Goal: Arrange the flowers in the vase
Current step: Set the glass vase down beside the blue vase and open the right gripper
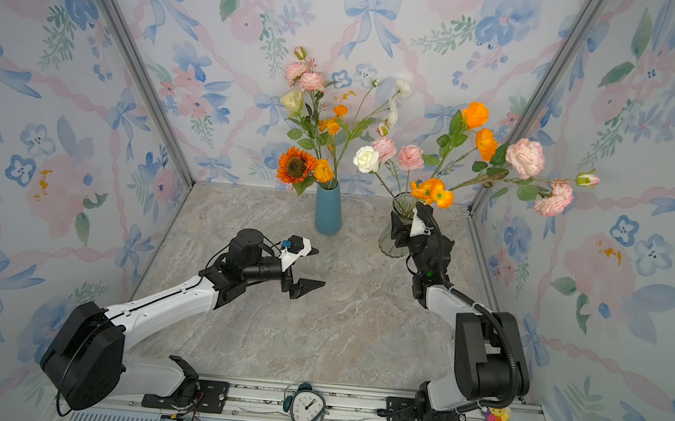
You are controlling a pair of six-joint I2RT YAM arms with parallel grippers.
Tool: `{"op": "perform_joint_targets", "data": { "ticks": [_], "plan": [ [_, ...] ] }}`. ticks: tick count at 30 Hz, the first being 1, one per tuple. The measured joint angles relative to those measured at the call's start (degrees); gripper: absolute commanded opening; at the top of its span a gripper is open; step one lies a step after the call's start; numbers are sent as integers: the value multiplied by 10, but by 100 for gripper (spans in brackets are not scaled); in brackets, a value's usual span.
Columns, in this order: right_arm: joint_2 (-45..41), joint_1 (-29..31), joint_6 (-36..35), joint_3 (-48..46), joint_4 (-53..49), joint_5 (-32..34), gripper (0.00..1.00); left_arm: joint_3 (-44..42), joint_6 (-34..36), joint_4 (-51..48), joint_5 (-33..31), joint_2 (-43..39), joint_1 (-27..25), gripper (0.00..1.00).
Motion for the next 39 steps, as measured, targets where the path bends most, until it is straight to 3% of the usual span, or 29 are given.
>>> {"op": "perform_joint_targets", "data": {
  "ticks": [10,26,33,37,39],
  "plan": [
    [183,-17,13,135,56,-32,25,0,-6,7,12,2,0,98],
    [307,-14,12,227,75,-40,26,0,-6,10,2,2,0,98],
    [316,-14,12,235,78,-38,32,-1,-4,11,-45,-7,0,98],
    [316,-14,13,234,79,-38,48,-7,-3,18,-73,-26,0,98],
    [319,-14,13,234,82,-36,51,-12,-3,26,-89,-38,0,98]
  ]
}}
